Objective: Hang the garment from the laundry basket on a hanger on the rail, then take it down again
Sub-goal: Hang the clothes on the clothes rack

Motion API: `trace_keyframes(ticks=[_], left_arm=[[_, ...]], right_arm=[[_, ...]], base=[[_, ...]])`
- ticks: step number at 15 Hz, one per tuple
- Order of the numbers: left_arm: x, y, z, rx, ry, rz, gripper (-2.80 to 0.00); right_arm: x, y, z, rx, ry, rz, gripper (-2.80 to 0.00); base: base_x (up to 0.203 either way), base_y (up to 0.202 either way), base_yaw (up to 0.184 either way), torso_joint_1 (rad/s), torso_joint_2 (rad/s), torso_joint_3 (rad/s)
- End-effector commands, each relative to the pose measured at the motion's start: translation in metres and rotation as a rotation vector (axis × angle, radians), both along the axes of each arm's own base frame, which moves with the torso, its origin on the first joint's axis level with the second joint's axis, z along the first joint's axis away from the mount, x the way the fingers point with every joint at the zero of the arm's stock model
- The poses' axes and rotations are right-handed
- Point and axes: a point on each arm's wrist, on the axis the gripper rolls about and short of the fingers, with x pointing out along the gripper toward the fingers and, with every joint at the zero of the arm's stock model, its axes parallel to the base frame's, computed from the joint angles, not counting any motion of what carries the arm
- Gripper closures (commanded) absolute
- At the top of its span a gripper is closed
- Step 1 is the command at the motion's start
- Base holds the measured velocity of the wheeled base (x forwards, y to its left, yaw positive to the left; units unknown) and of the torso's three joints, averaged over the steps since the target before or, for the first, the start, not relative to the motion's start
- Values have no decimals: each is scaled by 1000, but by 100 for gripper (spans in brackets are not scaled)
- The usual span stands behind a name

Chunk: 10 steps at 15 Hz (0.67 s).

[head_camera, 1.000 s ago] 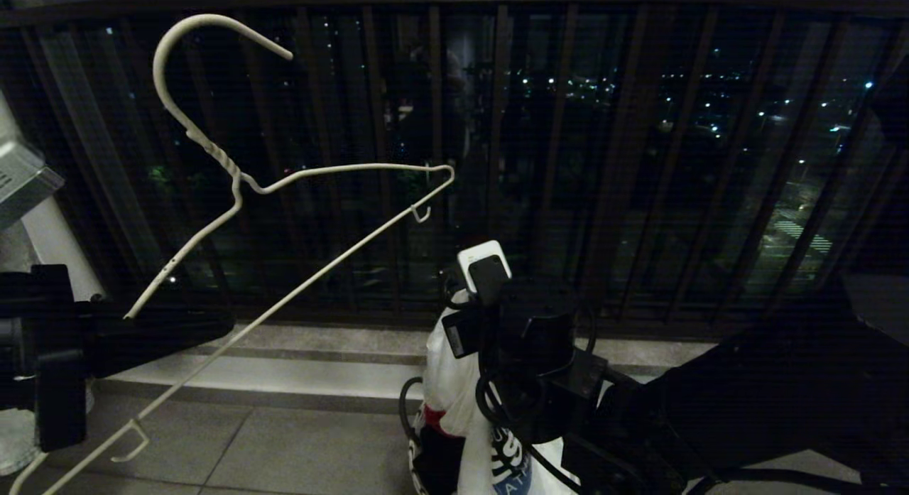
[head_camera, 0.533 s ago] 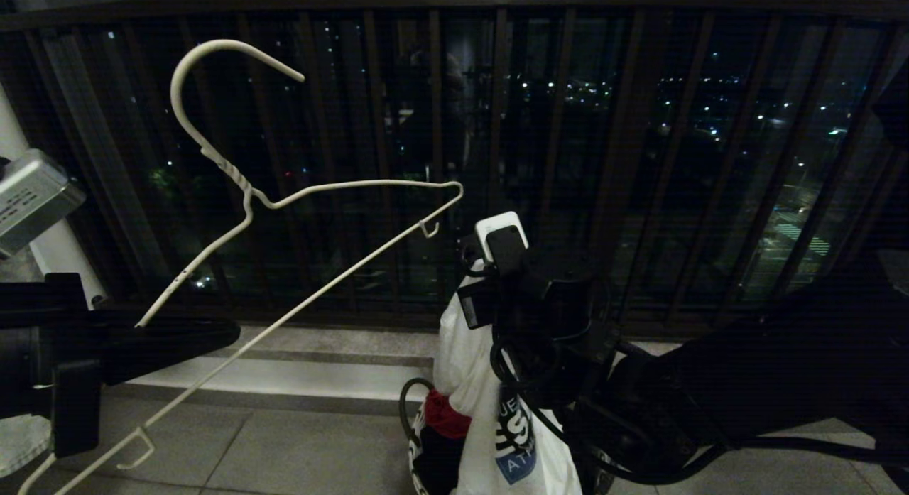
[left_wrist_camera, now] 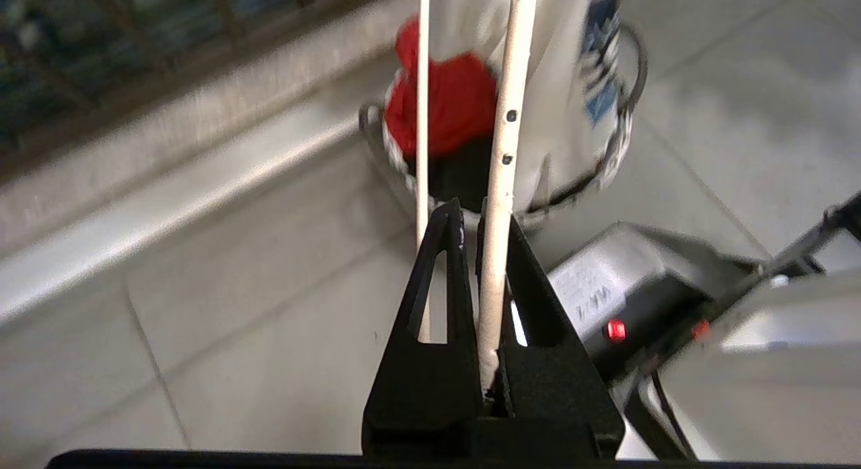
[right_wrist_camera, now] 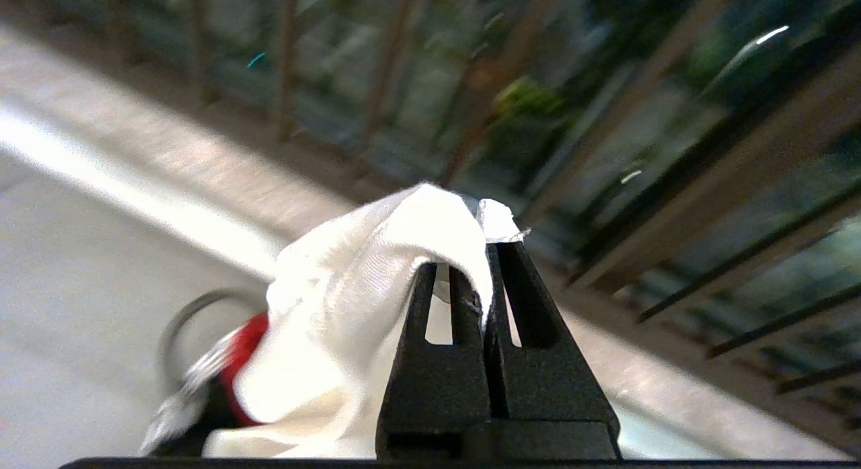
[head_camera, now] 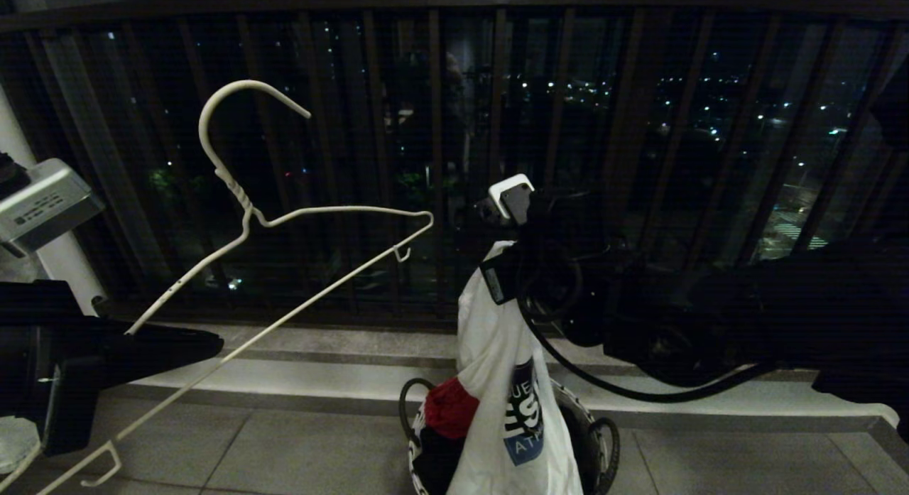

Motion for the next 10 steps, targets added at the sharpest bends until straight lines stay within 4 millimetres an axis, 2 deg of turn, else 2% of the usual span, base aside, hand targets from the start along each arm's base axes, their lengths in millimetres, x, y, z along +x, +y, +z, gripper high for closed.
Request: trace_keyframes(ticks=[1,4,10], left_arm=[[3,-1,1,6,4,-6,0],[6,-7,-5,22,57,-51,0],[-1,-19,-8,29,93,-156,0]], right_arm=[[-4,-3,27,2,92,24,0],[-3,-7,53,82,236,80,0],[9,-16,50,7,437,28,0]], base=[[0,0,0,0,0,0],[0,0,0,0,0,0],[0,0,0,0,0,0]])
